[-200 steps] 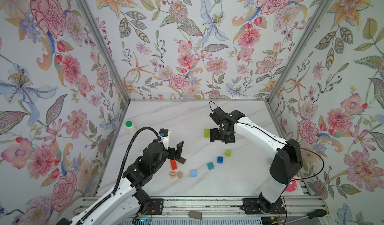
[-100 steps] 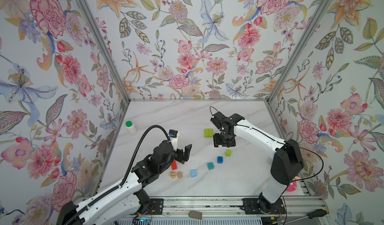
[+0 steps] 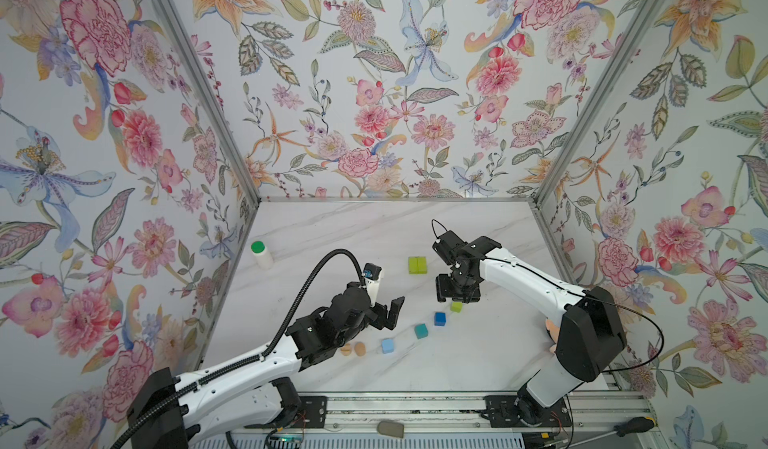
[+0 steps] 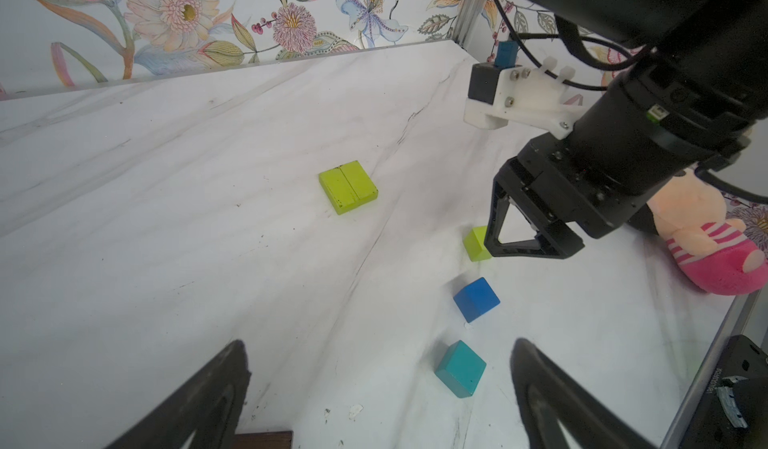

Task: Build the wood block tower
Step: 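Open the right gripper and lift it away from the paired bars, then move the right gripper over the blue cube and lower toward it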

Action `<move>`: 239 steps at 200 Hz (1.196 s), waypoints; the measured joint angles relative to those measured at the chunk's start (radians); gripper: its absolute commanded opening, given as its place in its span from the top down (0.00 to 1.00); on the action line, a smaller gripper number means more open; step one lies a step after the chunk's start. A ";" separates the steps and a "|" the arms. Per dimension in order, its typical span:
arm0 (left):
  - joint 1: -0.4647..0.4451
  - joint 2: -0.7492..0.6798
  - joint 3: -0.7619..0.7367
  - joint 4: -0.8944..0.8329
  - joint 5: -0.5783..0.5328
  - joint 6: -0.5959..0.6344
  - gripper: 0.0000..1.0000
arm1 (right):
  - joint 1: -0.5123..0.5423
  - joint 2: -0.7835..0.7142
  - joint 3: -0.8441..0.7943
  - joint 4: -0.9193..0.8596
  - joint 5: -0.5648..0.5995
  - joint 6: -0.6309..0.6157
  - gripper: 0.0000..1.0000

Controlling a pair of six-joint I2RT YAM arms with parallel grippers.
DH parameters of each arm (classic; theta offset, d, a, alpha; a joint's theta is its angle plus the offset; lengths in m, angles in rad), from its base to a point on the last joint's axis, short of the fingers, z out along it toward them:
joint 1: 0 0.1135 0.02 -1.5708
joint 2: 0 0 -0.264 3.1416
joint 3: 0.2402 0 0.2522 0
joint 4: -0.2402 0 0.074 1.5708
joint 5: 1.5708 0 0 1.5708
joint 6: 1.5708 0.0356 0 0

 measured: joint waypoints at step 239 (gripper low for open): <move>0.118 -0.169 -0.077 -0.320 -0.108 -0.214 0.01 | 0.012 0.084 0.108 0.066 -0.082 -0.047 0.30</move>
